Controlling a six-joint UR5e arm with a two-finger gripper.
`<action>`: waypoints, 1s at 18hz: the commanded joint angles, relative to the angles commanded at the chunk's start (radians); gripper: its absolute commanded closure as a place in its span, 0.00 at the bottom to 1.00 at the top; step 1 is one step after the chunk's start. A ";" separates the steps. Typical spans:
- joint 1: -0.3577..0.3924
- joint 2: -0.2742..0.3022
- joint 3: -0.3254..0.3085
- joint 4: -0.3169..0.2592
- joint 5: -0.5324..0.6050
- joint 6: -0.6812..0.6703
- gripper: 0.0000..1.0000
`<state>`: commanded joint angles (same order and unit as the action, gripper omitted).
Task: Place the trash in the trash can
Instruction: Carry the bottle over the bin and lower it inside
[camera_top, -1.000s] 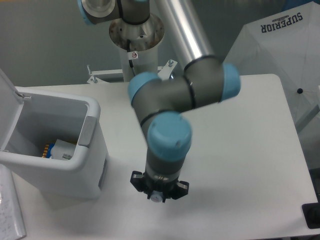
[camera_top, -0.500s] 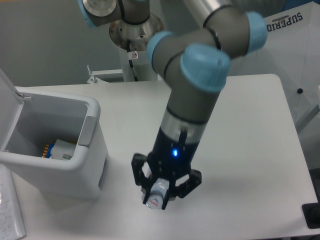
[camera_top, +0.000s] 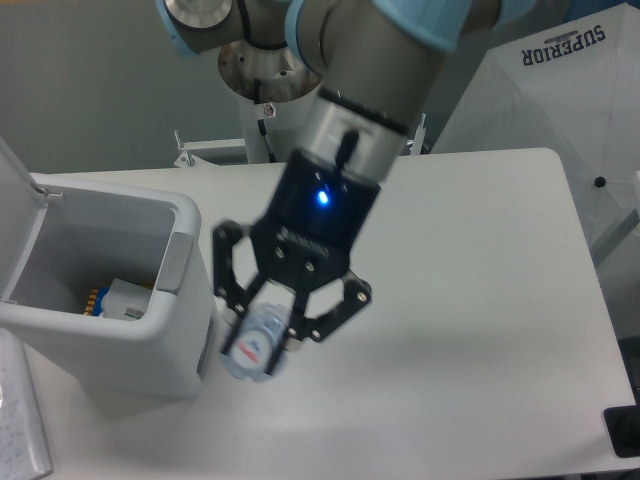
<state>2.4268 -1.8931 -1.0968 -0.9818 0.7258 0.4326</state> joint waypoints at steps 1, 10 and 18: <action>-0.005 0.006 -0.002 0.003 -0.020 0.000 1.00; -0.043 0.144 -0.155 0.052 -0.141 0.008 1.00; -0.132 0.143 -0.241 0.078 -0.143 0.008 1.00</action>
<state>2.2949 -1.7503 -1.3375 -0.9035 0.5829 0.4402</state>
